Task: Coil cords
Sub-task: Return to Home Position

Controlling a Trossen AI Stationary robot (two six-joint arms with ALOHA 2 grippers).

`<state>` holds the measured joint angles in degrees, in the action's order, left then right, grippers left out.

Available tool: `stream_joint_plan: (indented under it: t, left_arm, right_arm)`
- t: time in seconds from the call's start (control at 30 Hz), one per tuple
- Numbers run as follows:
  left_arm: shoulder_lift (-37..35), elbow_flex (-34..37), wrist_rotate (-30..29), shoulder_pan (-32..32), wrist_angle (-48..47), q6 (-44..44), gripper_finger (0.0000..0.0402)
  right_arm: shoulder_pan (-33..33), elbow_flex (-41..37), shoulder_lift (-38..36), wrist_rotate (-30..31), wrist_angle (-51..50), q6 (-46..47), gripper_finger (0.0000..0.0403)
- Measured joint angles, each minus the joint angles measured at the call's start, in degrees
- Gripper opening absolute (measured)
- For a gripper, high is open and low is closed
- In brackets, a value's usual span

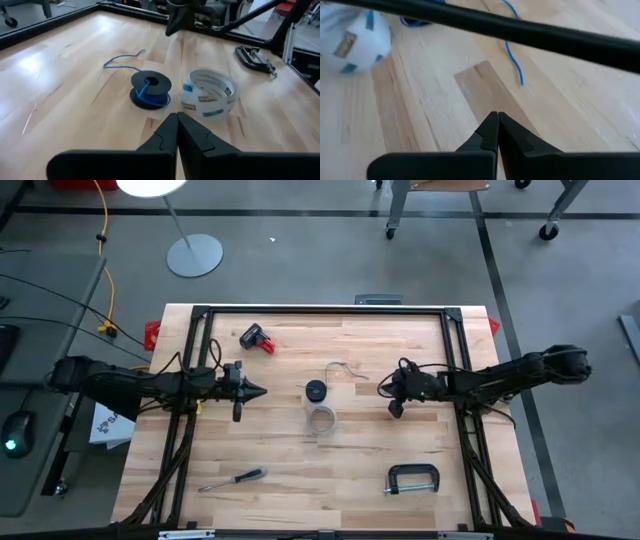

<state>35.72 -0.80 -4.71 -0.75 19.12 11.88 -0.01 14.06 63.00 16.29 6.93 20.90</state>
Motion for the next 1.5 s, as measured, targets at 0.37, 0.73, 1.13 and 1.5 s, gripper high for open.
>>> stream_joint_plan:
  t: [0.37,0.73,1.13,1.5]
  left_arm:
    - [-1.8,-0.1,0.0,0.0,-0.7,0.0,0.0001]
    - [-18.1,0.1,0.0,0.0,-15.4,-0.1,0.0001]
    - [-32.2,0.1,2.8,0.0,-18.7,-0.1,0.0001]
    - [-35.5,0.1,2.9,-0.1,-18.7,-0.1,0.0001]
  right_arm:
    - [0.0,-9.3,-21.2,-0.7,-1.3,0.0,0.0]
    - [0.0,-13.5,-45.7,-4.4,-3.2,-0.4,0.0]
    - [-2.4,-13.5,-63.0,-4.4,-2.9,-0.4,0.0]
    - [-2.6,-13.5,-62.0,-5.1,-4.5,-0.4,0.0]
